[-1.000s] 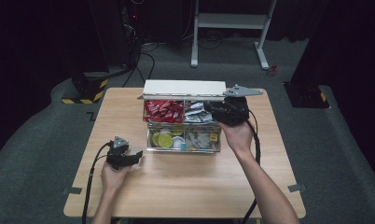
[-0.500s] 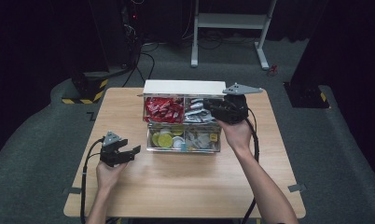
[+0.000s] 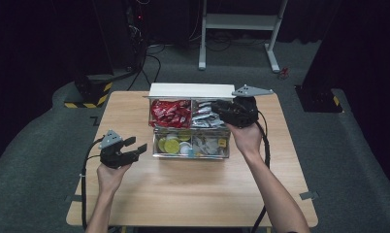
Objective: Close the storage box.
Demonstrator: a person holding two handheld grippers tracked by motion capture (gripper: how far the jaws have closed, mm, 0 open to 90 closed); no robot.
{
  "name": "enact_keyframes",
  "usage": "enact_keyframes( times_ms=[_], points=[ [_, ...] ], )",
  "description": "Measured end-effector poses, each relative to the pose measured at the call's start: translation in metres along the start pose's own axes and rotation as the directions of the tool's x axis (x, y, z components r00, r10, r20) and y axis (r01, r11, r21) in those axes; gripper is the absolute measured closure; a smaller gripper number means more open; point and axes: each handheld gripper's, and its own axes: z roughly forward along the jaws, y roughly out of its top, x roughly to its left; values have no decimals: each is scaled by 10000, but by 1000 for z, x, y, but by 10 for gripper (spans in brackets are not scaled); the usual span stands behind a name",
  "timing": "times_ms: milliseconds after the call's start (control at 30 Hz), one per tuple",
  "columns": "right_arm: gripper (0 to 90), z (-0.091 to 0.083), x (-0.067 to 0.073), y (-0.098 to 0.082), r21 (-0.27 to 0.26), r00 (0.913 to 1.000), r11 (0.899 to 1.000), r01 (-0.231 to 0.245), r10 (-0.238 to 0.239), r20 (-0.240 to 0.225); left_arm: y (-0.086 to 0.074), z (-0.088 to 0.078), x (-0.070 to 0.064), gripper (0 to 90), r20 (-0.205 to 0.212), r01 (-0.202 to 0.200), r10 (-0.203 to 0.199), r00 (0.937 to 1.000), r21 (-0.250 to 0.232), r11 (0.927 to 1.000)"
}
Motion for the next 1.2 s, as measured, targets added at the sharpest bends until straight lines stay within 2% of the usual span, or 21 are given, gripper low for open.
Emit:
enact_keyframes(
  times_ms=[133,367,800,833,1000,1200],
  points=[
    [669,0,0,0,1,10000,10000,-1,1,-17,5,-3,0,401,136,153,-152,9998,-108,9998],
    [669,0,-1,0,-9,10000,10000,-56,55,-62,15,-7,-4,403,254,-60,68,9997,-304,9995],
    [671,2,-3,1,3,9999,10000,-74,74,-98,38,-16,-6,443,615,-25,60,9981,-564,9984],
    [672,3,-3,1,28,9999,10000,-94,94,-108,44,-17,-6,445,639,-154,191,9978,-576,9982],
    [674,4,-4,1,50,9998,9999,-91,91,-151,56,-18,-11,454,756,-277,325,9966,-632,9976],
    [680,4,-6,1,19,9997,9999,-144,145,-220,74,-17,-17,452,783,-624,670,9947,-594,9963]
  ],
)
